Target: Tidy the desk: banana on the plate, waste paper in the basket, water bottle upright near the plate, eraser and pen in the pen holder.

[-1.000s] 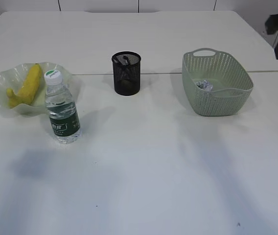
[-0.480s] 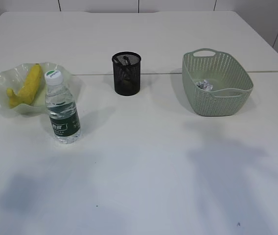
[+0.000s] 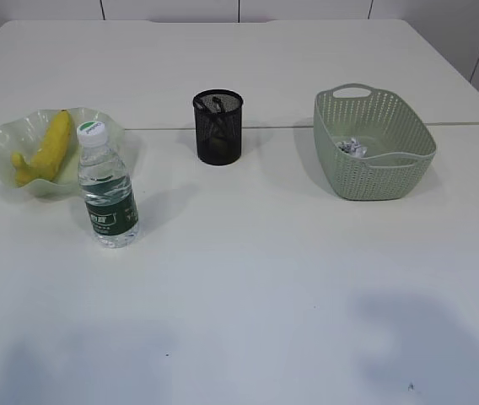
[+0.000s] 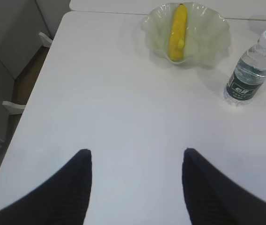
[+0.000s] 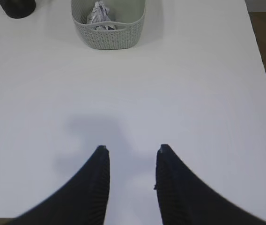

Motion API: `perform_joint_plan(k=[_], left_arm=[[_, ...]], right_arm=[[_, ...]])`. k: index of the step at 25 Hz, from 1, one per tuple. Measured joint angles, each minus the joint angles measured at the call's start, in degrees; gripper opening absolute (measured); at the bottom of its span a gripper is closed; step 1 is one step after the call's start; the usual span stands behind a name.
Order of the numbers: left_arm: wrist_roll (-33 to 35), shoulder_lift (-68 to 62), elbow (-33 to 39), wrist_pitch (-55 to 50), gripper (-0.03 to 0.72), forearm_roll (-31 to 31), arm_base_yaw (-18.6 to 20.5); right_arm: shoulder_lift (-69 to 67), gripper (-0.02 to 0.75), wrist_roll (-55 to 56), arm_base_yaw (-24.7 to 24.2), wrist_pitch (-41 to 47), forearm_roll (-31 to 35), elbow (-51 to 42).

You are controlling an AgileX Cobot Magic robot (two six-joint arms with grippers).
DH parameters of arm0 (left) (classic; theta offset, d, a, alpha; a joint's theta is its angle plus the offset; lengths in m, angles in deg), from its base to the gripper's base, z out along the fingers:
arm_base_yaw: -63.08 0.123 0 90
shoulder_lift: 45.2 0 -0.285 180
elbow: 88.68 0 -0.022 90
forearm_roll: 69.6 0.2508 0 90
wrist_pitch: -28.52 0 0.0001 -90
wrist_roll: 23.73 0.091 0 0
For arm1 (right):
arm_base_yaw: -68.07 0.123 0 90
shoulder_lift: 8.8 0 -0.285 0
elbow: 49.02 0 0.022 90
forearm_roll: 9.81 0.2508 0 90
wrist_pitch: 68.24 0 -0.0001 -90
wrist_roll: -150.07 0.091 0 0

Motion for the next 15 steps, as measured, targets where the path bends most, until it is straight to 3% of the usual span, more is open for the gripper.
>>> perform_joint_plan(k=[15], left_arm=[[0.0, 21.7, 9.5, -3.9, 0.438, -1.4, 0.0]], right_arm=[[26.4, 0.251, 0.0, 0.0, 2.9, 0.7, -6.4]])
